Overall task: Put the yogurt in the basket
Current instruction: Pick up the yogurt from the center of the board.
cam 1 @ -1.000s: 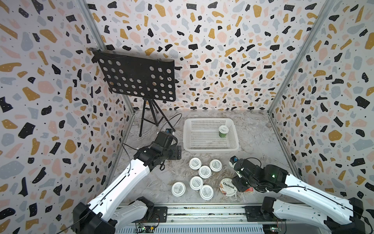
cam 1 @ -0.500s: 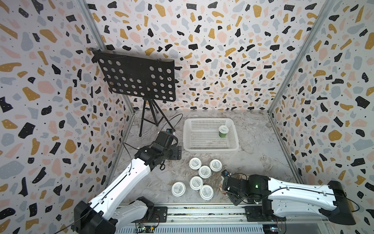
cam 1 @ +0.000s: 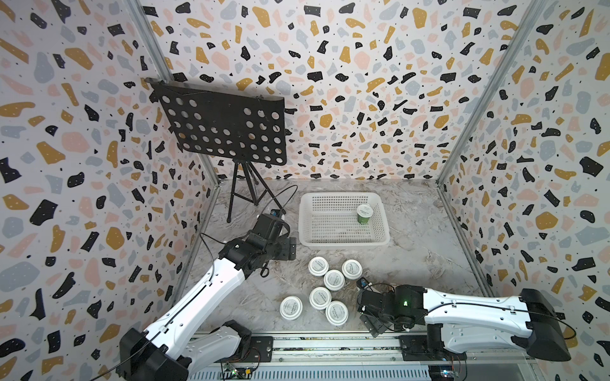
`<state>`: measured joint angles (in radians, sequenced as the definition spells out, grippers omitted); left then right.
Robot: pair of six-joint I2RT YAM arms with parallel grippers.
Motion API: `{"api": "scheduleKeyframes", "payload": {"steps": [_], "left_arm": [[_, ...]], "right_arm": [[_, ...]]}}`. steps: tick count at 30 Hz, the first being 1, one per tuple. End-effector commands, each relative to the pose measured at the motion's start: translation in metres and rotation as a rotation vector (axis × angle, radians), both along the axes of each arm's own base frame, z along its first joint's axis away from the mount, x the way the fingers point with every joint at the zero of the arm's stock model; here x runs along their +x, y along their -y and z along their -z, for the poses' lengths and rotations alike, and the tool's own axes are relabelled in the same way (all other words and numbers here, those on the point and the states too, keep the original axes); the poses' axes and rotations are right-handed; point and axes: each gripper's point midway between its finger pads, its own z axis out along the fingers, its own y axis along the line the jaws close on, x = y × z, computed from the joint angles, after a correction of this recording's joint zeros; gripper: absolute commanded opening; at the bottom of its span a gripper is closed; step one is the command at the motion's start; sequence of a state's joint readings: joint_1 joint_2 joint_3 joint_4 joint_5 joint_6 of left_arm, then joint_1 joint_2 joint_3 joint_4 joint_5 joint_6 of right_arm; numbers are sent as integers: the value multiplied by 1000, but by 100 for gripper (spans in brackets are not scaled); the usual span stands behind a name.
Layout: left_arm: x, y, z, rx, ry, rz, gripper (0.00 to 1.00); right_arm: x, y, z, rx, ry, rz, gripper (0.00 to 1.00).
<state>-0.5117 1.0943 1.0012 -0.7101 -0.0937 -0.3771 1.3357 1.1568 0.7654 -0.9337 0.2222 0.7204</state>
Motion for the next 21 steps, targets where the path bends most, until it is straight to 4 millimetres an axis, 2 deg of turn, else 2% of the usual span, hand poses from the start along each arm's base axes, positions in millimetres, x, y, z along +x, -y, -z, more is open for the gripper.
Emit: {"api": "scheduleKeyframes", "payload": {"steps": [1, 8, 21], "left_arm": [[3, -1, -9, 3, 47, 3, 87], [2, -2, -8, 2, 45, 2, 87], [1, -2, -8, -4, 44, -2, 87]], "right_arm": [[9, 2, -3, -33, 59, -12, 94], [28, 10, -8, -50, 143, 11, 97], [63, 21, -8, -27, 162, 93, 95]]}}
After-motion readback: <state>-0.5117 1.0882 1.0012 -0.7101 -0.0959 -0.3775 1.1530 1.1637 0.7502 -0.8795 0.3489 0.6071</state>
